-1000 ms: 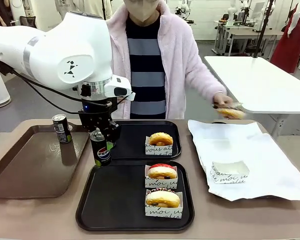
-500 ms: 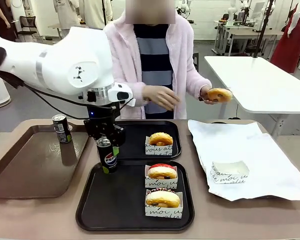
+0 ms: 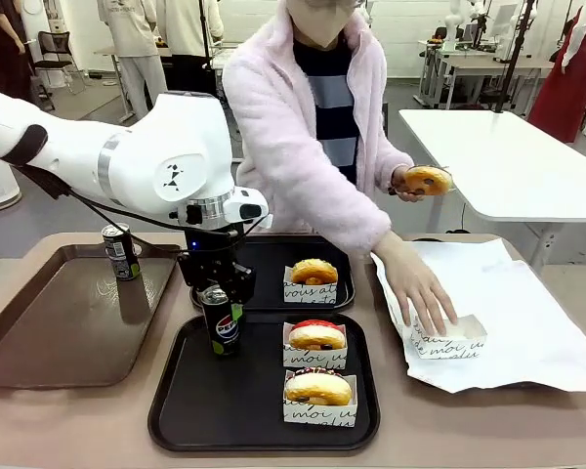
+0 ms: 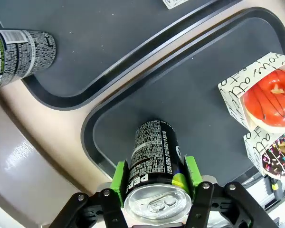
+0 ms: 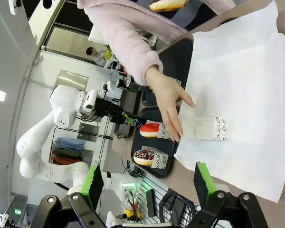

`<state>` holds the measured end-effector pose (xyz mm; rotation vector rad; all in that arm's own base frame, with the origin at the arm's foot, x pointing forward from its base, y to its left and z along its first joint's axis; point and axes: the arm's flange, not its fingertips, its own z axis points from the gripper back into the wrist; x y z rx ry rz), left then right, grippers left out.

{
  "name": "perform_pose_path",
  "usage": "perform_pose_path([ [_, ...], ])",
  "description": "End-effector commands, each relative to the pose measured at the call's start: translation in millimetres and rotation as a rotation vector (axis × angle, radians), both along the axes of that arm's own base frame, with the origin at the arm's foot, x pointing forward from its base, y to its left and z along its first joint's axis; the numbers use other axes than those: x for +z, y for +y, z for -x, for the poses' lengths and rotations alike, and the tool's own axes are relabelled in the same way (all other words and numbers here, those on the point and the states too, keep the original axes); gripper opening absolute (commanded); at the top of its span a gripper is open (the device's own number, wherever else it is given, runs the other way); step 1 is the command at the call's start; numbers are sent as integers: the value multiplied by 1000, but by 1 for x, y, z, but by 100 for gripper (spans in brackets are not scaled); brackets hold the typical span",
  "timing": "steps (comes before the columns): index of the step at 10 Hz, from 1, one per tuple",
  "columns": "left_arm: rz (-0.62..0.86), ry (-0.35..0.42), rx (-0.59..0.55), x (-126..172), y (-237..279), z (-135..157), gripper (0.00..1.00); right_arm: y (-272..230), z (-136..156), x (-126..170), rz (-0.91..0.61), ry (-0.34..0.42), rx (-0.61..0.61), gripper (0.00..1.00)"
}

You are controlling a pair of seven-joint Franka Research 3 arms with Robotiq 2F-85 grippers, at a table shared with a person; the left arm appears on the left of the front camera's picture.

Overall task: Set up donuts and drinks on trays.
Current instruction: Pick up one Pepsi coke from the Handle tray and place it on the Flat Tray without a Pepsi coke.

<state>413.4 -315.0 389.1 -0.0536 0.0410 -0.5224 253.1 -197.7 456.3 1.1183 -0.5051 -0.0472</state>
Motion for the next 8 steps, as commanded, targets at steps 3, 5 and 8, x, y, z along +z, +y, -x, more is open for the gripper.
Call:
perform_pose_path([
  [3,-2,-18,18,4,-4,4,100,-2,1,1,-6,-7,6,100],
  [5,16,-15,26,7,-3,6,91,-2,1,1,-6,-7,6,100],
  [8,33,-6,40,12,-2,6,100,-2,1,1,-6,-7,6,100],
])
